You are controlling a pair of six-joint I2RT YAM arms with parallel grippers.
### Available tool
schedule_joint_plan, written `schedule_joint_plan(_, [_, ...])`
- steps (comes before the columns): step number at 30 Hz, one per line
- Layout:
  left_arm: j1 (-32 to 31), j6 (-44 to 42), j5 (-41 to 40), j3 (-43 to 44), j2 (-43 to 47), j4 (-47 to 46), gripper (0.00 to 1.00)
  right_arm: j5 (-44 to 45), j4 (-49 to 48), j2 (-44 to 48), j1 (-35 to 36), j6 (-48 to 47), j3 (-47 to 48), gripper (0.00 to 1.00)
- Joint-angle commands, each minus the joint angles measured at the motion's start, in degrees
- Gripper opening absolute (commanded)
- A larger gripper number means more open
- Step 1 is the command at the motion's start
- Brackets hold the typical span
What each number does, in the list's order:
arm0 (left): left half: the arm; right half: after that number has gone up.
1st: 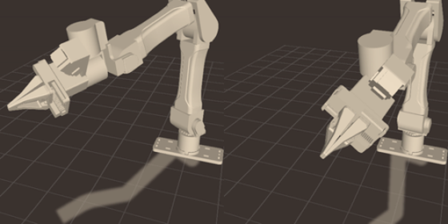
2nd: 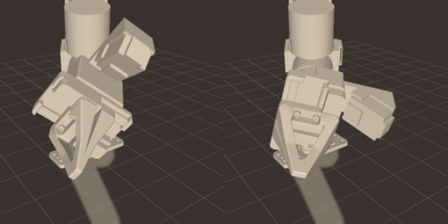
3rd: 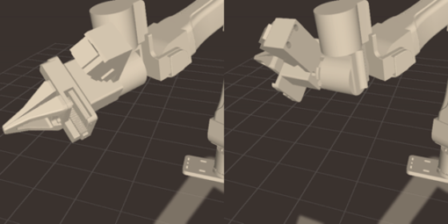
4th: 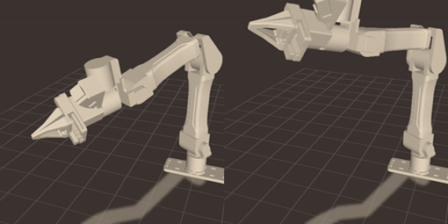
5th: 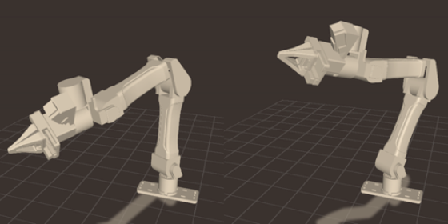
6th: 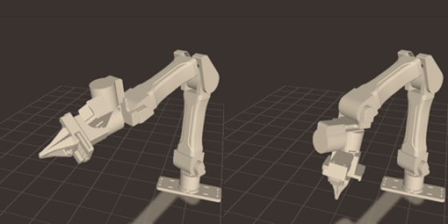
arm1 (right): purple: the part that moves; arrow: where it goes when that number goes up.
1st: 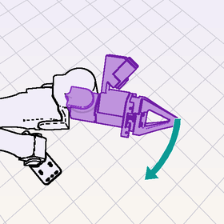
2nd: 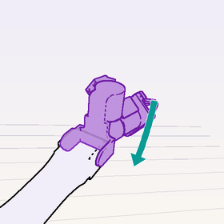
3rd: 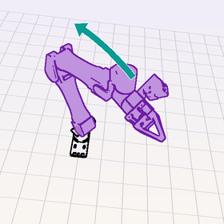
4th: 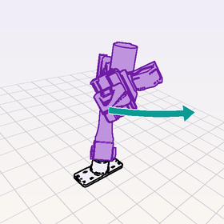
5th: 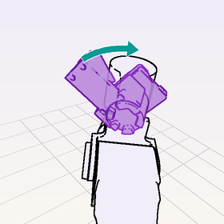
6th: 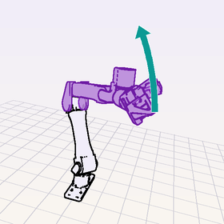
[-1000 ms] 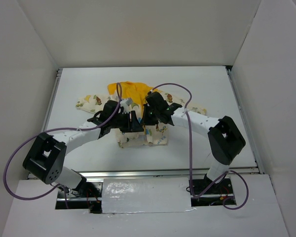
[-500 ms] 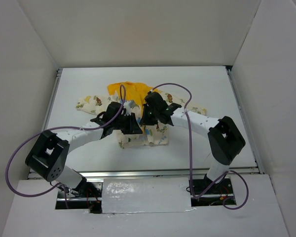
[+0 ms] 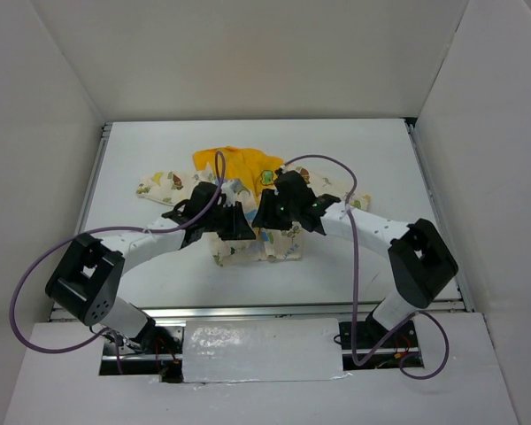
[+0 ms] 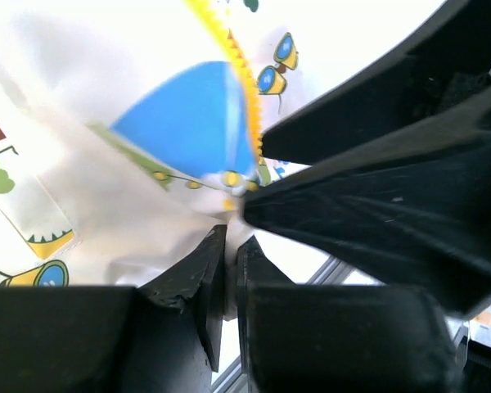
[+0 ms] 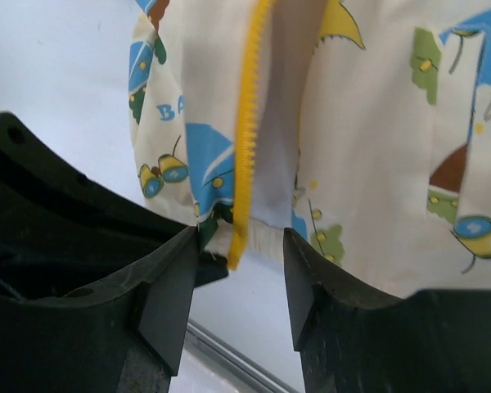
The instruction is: Zip up the jacket
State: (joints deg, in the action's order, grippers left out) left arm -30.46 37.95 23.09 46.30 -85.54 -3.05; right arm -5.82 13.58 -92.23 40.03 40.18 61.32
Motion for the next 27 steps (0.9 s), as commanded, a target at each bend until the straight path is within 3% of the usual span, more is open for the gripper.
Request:
schedule_joint_plan(1, [0.4,0.8,1.78,0.98,0.1,-2.48,0.0,-4.27,-7.25,6.0,-1.45,-1.33,-4.71,0.52])
schedule_joint_plan(17, [0.66,2.12,3.71,-1.21,3.27,-6.18,0.0,-11.84,-12.96,1.79,-1.97,0.33,-5.68,0.45])
schedule_joint_plan(27, [1.8,3.62,5.91,-3.32,4.76,-10.22,0.0,-14.91,-17.45,2.4,-3.47,1.91,-9.63,0.5])
